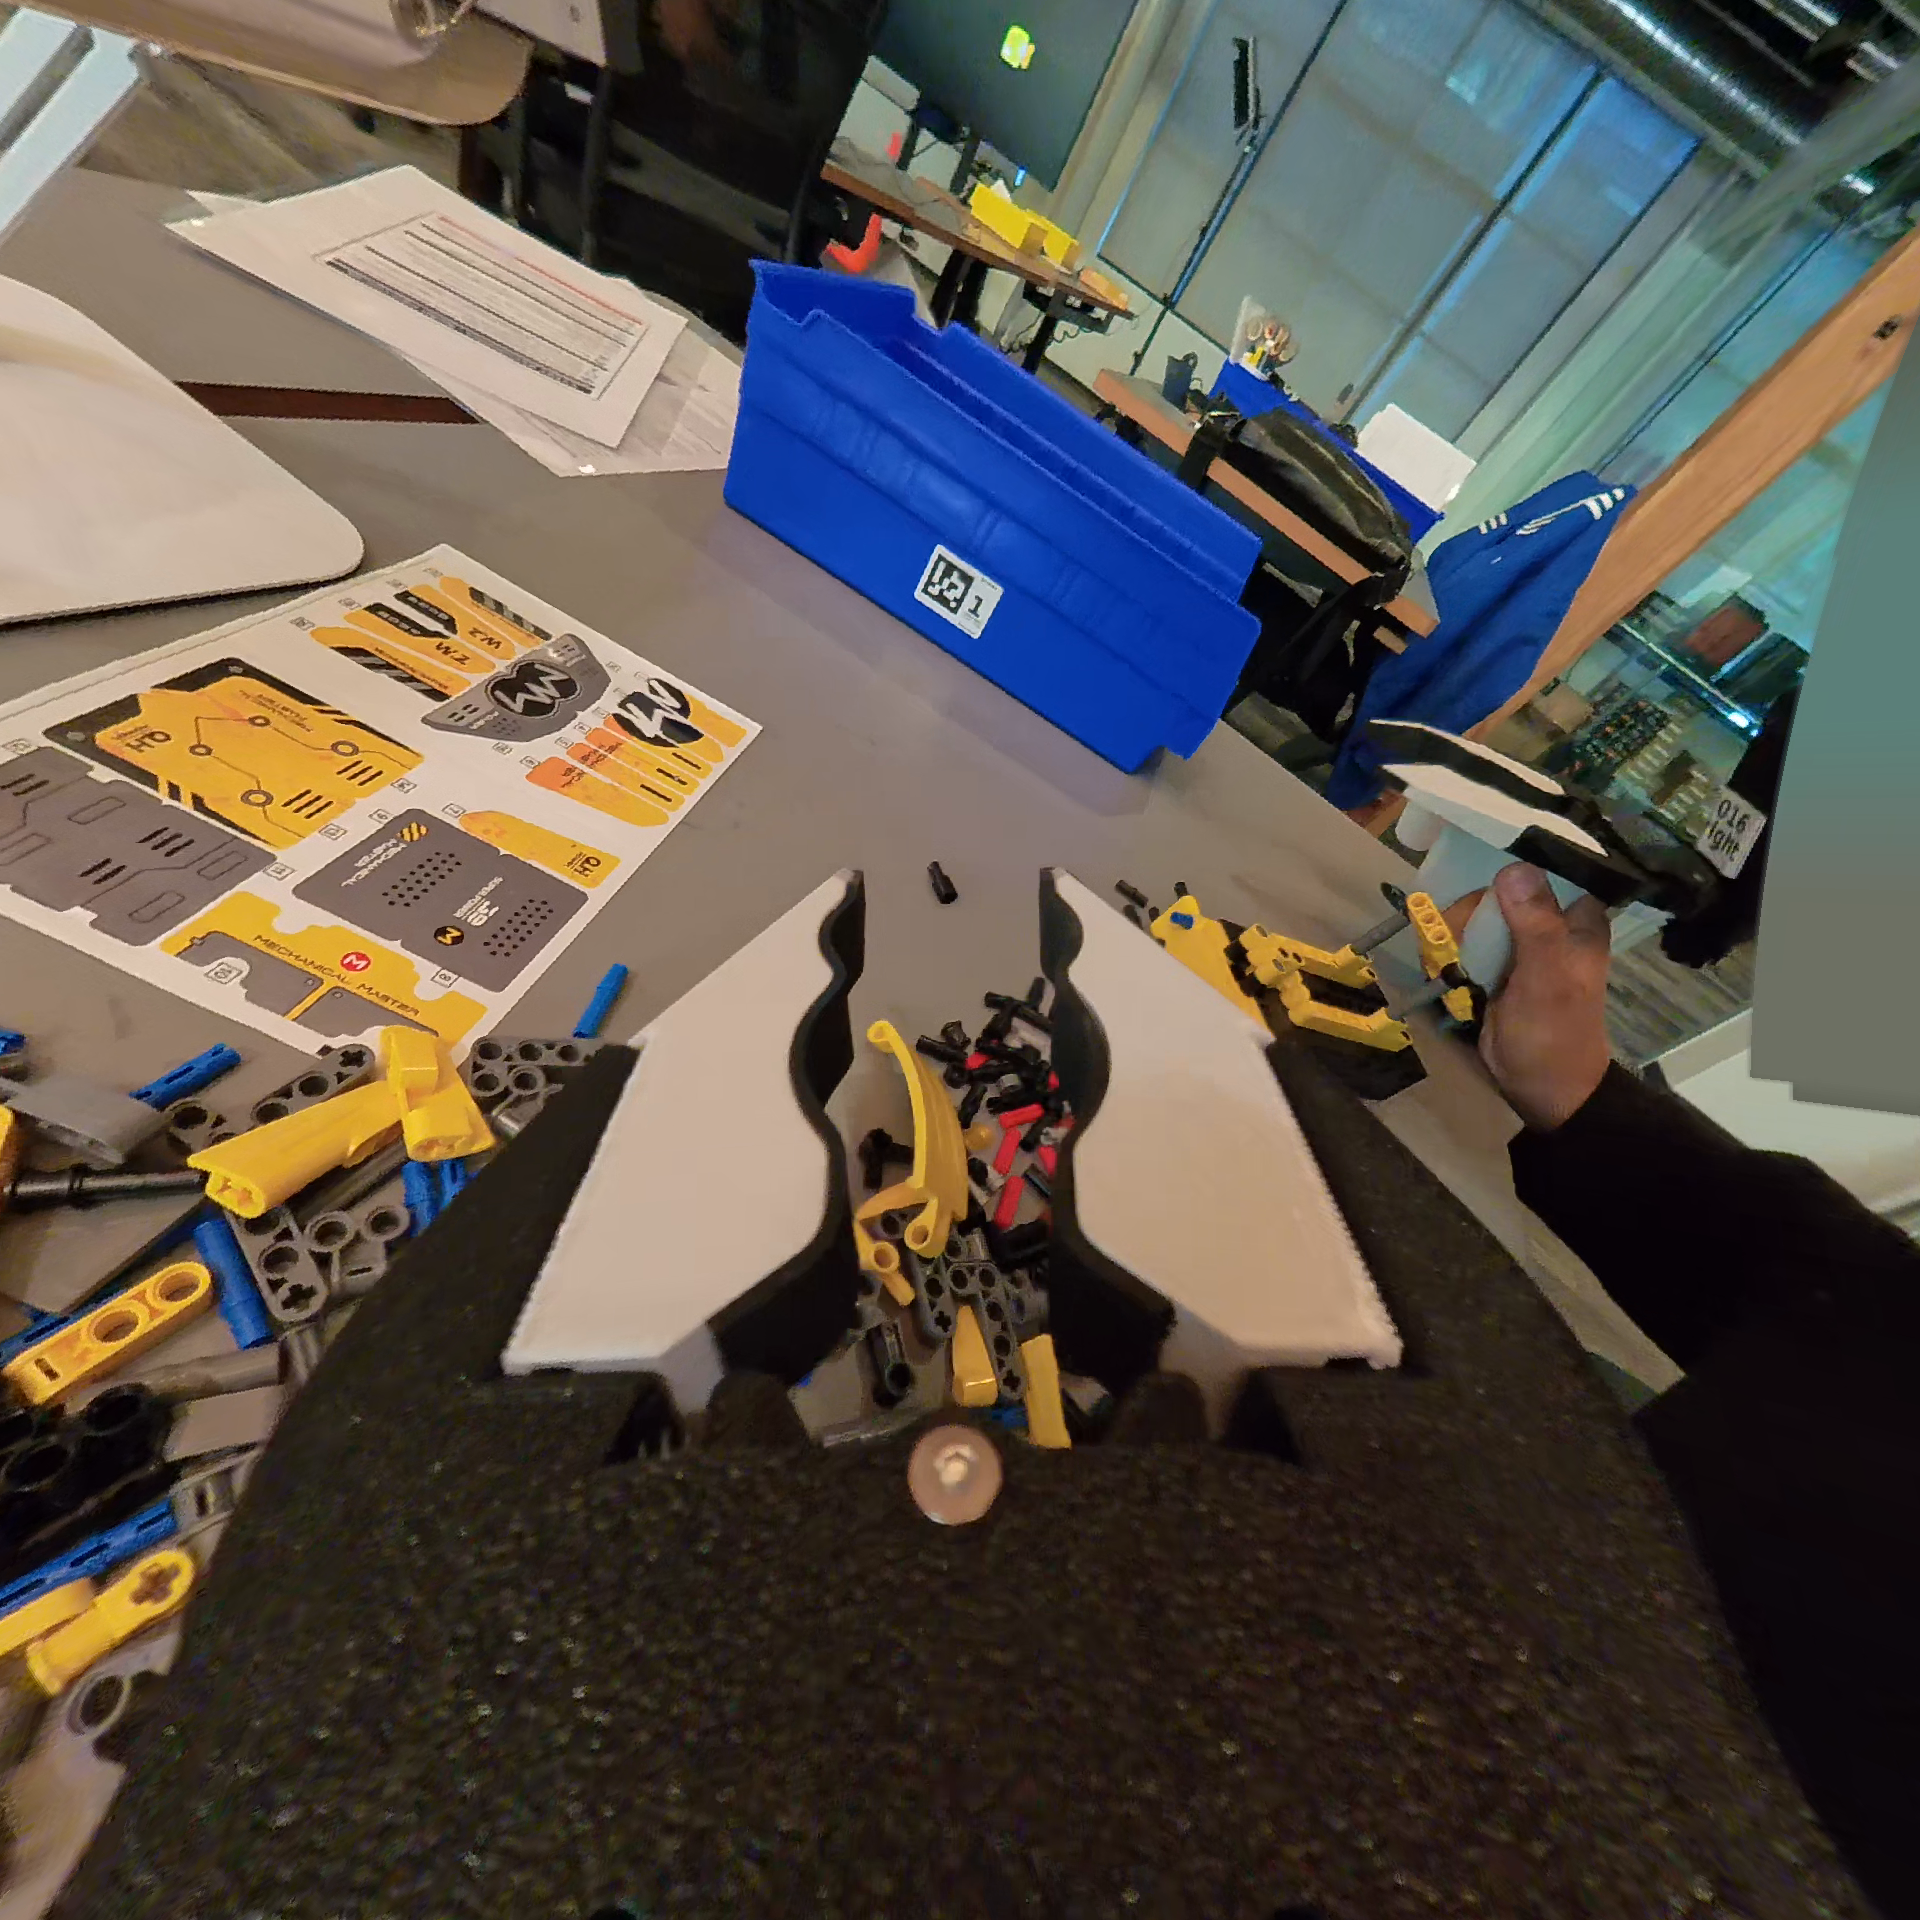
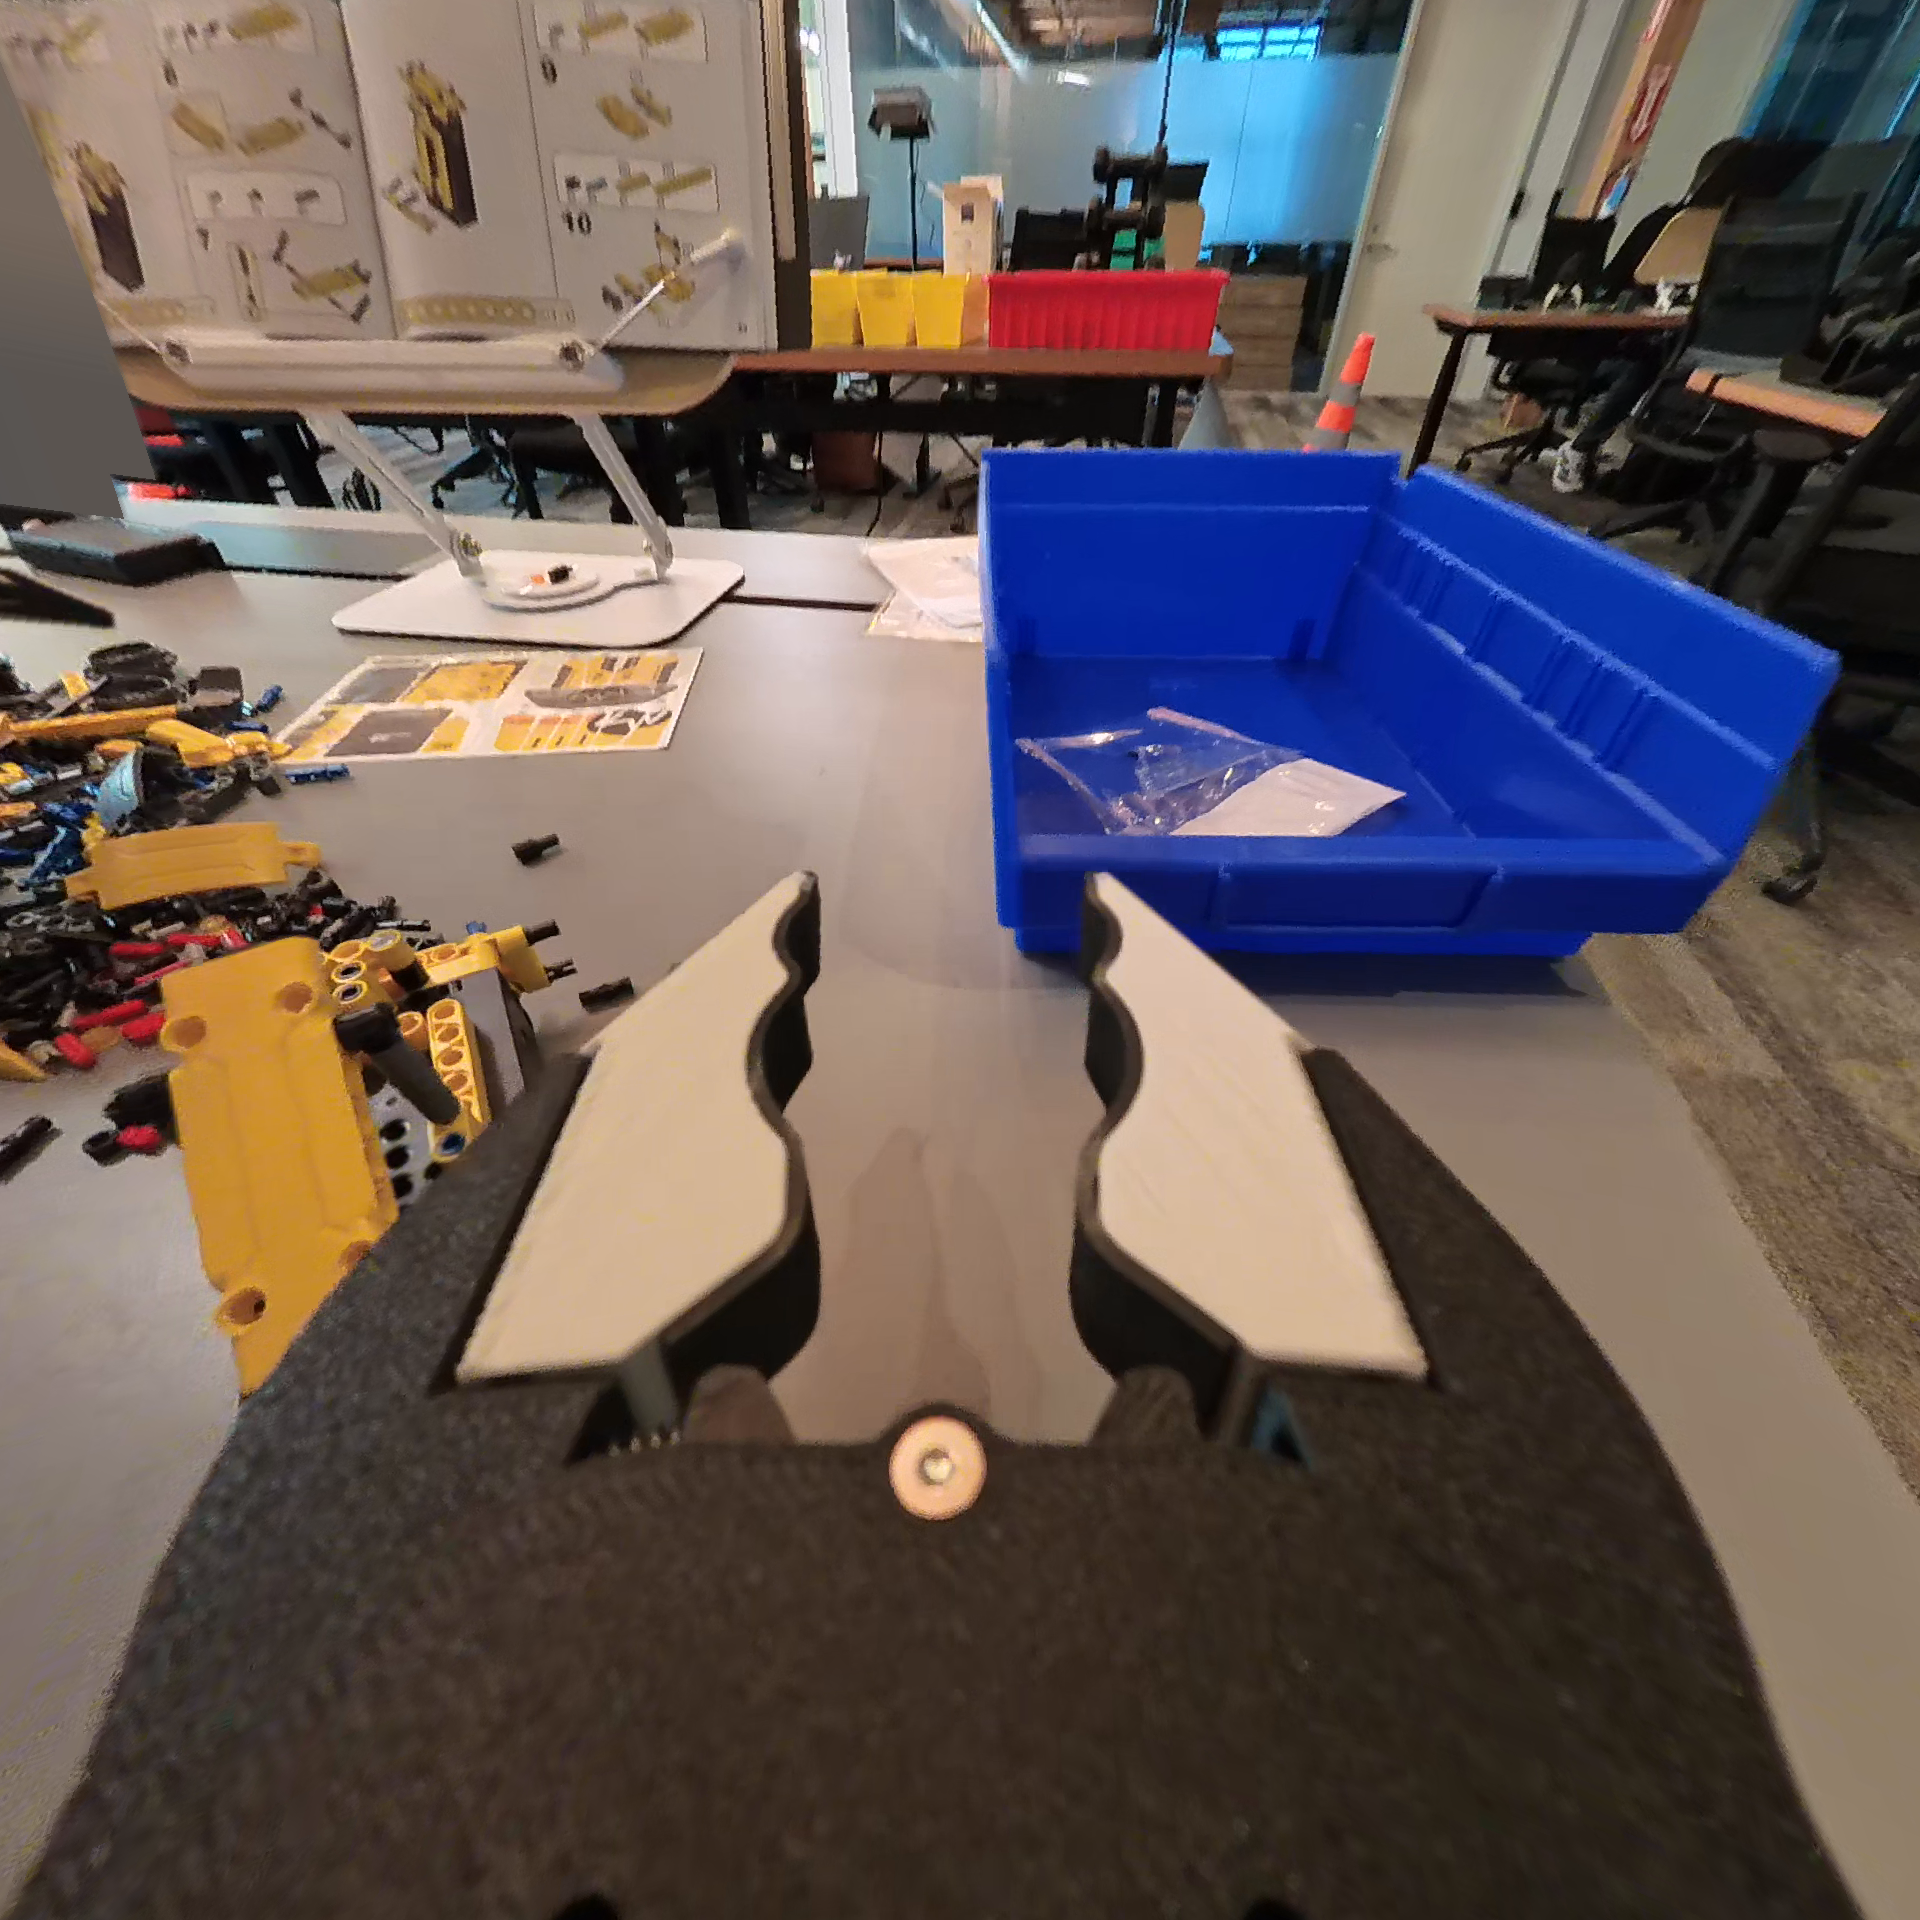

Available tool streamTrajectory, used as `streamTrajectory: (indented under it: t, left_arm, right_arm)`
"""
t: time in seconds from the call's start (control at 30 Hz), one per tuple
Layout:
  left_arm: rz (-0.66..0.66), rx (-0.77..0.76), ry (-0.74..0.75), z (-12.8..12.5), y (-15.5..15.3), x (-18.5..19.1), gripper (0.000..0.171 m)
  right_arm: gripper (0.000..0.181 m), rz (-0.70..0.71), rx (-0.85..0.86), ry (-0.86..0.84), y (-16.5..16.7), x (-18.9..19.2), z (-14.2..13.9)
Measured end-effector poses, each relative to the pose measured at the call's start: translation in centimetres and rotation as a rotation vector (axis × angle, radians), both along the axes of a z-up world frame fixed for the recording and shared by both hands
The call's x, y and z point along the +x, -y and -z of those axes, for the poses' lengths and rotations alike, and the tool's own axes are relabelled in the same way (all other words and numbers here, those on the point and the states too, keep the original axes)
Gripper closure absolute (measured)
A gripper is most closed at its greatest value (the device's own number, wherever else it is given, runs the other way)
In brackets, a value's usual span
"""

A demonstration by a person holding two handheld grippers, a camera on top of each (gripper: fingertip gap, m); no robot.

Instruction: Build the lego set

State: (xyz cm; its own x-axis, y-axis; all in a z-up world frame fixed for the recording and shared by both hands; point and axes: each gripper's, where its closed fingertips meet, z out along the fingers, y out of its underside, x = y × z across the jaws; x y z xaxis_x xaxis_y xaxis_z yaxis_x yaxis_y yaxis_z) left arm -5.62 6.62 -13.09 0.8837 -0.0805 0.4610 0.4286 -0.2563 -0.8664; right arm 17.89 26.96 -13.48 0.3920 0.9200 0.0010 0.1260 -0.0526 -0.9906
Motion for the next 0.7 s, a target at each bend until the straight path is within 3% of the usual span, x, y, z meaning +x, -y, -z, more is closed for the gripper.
streamTrajectory:
  t: [0.7]
  left_arm:
    - [0.147, 0.076, -0.039, -2.2, -0.3, 5.2, 0.139]
  right_arm:
    - [0.13, -0.027, -0.087, -0.212, -0.5, 1.8, -2.1]
